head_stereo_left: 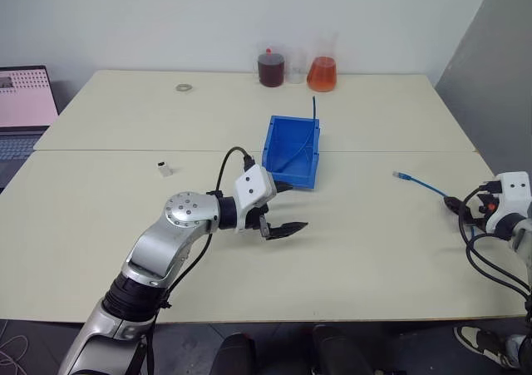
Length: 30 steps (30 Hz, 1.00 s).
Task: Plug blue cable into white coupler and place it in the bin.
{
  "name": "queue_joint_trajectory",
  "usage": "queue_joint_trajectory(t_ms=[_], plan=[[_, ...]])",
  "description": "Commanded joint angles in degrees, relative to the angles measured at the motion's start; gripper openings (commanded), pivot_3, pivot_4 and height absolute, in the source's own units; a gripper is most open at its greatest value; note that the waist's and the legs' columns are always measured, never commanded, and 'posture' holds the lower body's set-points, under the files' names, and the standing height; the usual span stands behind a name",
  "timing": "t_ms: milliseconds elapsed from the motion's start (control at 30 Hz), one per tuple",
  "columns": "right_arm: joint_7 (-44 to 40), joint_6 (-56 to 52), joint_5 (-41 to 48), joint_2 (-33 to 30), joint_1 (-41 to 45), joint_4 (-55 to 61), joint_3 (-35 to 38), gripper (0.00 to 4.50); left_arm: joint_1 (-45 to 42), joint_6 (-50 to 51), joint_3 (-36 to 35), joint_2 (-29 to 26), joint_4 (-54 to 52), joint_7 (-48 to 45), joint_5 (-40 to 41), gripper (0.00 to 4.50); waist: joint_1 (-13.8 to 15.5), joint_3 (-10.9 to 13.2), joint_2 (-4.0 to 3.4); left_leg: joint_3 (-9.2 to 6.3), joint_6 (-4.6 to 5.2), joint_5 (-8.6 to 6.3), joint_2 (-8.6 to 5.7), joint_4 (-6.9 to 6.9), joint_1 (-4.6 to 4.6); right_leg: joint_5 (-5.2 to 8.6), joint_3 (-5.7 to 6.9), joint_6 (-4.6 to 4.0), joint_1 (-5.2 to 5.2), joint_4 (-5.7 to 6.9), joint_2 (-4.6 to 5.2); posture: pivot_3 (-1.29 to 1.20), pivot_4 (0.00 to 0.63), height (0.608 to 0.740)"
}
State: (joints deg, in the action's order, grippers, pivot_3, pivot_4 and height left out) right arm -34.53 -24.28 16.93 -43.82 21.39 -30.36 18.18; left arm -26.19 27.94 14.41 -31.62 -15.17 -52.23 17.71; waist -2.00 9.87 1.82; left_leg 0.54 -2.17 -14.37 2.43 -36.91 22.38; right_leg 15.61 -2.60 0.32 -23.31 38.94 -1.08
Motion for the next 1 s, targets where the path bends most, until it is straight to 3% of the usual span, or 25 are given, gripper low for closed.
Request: queue_joint_trajectory(t_ms=[33,100,200,367,533,733,900,1000], plan=[[-5.58,-2.27,-0.21,-2.4,3.15,-3.33,-1.97,4.5,-1.03,-1.03,0.01,0.34,-1.18,-0.85,-0.02,4.48,0.05,0.01,-0.01,0.0,0.0,0.0,-0.01,-0.02,0.0,0.0,0.0,0.0,0.0,0.0,0.01,0.0,0.15,0.74],[-6.2,-4.27,-0.46,-2.67,4.46,-5.55,-2.62,4.5,-1.34,-0.94,-0.1,0.51,-1.14,-1.1,-0.02,4.48,0.05,0.01,-0.01,0.02,0.0,0.0,-0.03,-0.04,0.0,-0.01,-0.02,0.03,0.0,0.01,0.04,0.0,0.15,0.74],[-6.48,-7.18,-0.89,-3.27,6.08,-9.04,-3.07,3.94,-1.77,-1.4,-0.31,0.68,-1.03,-1.34,-0.3,4.5,0.12,0.01,0.0,0.01,0.0,0.0,-0.05,-0.08,0.0,-0.04,-0.01,0.07,0.01,0.01,0.06,0.0,0.15,0.74],[-8.31,-6.17,-2.15,-4.62,5.49,-9.2,-4.23,2.81,-1.43,-1.83,-0.87,1.05,-1.13,-1.01,0.03,4.5,0.17,0.01,0.0,-0.01,0.0,0.0,-0.05,-0.07,0.0,-0.03,0.02,0.06,0.03,-0.01,0.06,0.0,0.15,0.74],[-9.92,2.48,-6.23,-6.06,2.3,-6.39,-7.2,1.75,-0.72,-2.68,-0.85,0.77,-0.68,-1.16,-0.17,4.5,0.16,0.01,0.0,-0.03,-0.01,0.0,-0.05,-0.07,0.0,-0.03,0.03,0.07,0.03,0.0,0.06,0.0,0.15,0.74],[-13.03,6.92,-6.87,-6.33,1.55,-4.0,-8.22,0.11,-0.05,-3.4,-1.37,-0.22,0.51,-1.86,-0.2,4.5,0.16,0.01,0.0,-0.02,-0.01,0.01,-0.05,-0.09,-0.02,-0.03,0.02,0.08,0.04,0.01,0.06,0.0,0.15,0.74],[-21.11,10.87,-7.0,-8.33,0.12,1.69,-10.46,0.02,2.85,-4.69,-2.36,-3.48,0.48,-2.81,-1.3,4.5,-0.09,0.02,-0.03,0.0,-0.01,0.01,-0.01,-0.06,-0.06,-0.03,-0.01,0.07,0.03,0.02,0.04,0.0,0.15,0.74],[-26.79,10.49,-4.45,-9.21,-3.43,12.32,-11.69,0.02,7.37,-5.45,-5.62,-7.26,0.25,-3.04,-1.33,4.5,-0.07,0.06,-0.1,-0.03,-0.01,0.01,0.02,-0.05,-0.05,-0.02,0.03,0.06,0.02,0.02,0.04,0.0,0.15,0.74]])
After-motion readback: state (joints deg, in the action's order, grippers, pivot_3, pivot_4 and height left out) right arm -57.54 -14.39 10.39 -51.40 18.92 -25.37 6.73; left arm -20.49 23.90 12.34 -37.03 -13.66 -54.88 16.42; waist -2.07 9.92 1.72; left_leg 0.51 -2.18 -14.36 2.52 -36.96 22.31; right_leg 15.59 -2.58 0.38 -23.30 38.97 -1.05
